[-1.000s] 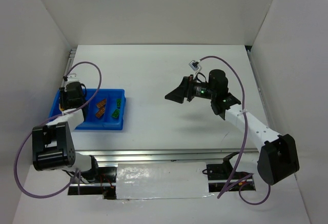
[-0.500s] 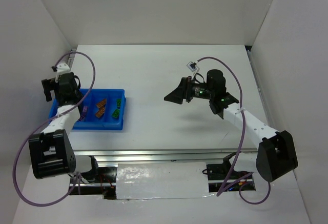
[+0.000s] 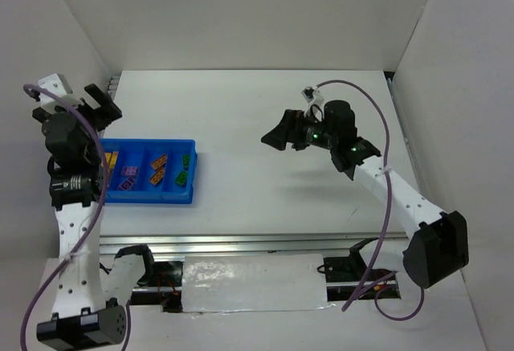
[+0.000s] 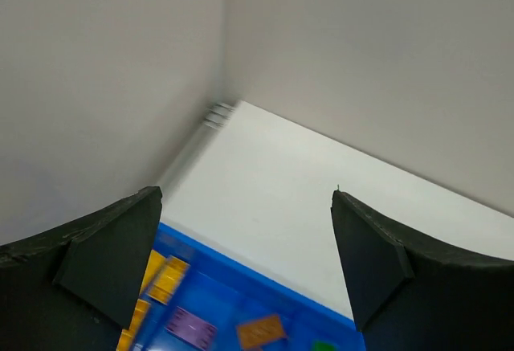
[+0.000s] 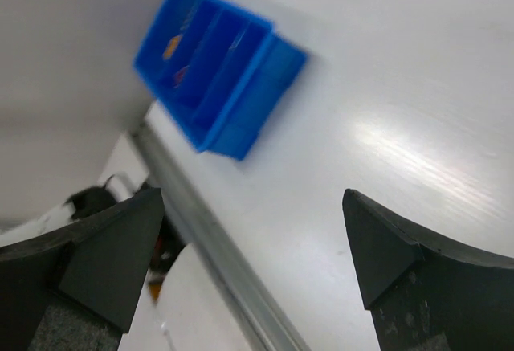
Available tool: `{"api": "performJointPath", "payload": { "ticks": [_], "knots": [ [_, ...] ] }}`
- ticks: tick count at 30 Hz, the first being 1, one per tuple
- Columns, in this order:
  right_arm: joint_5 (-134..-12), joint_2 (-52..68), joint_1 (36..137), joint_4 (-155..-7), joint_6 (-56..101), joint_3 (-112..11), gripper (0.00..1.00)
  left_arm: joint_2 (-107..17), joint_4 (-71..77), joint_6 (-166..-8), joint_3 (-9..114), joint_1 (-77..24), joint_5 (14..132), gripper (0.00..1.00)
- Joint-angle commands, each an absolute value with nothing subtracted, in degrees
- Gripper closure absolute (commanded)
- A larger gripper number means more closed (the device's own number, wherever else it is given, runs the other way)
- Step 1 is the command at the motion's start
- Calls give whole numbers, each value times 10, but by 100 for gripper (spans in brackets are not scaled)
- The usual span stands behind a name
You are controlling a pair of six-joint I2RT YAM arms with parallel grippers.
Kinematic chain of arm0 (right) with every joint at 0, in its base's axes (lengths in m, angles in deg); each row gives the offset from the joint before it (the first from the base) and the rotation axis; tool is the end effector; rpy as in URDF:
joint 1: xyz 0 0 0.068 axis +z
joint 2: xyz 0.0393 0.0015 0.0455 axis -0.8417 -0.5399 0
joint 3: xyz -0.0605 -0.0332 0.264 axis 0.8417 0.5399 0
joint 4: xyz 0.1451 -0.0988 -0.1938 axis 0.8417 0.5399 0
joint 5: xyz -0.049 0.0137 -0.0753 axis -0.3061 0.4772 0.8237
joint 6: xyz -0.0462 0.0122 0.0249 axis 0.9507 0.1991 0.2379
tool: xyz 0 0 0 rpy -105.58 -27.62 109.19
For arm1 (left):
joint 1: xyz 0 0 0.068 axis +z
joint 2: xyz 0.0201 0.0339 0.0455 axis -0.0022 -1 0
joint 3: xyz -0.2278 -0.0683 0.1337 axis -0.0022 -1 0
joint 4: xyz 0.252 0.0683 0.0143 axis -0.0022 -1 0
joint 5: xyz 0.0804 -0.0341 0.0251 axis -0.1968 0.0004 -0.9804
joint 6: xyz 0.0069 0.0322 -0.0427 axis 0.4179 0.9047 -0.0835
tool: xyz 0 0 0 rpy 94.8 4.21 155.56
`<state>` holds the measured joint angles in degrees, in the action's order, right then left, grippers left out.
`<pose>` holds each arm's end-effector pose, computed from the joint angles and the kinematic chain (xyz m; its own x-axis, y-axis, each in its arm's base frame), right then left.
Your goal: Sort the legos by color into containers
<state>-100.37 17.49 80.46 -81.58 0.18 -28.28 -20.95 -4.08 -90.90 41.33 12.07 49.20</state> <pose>0.2546 0.1310 0.3124 -0.6531 0.1561 -0.7410 -0.5792 0.5274 0.6216 0.1879 0.0497 0.4301 0.2046 -0.2185 -0.9542 -0.4239 0.8589 -0.2876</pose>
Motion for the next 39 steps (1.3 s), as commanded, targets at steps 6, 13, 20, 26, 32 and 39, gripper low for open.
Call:
{"api": "performJointPath", "payload": {
  "ticks": [6,13,20,26,32,39],
  "knots": [
    [-556,310,844,-558,61,-491,0,-188,-316,-1018,471,109,610,0],
    [-378,403,908,-395,55,-549,0,-109,-433,-1063,458,39,489,0],
    [-369,498,908,-303,31,-538,0,-40,-517,-1111,500,-33,381,0],
    [-361,576,908,-256,32,-544,0,9,-513,-1089,510,-44,404,0],
    [-350,644,909,-254,45,-541,0,73,-517,-1088,488,-44,345,1],
    [-362,648,909,-253,60,-543,0,108,-516,-1109,478,-44,326,0]
  ]
}}
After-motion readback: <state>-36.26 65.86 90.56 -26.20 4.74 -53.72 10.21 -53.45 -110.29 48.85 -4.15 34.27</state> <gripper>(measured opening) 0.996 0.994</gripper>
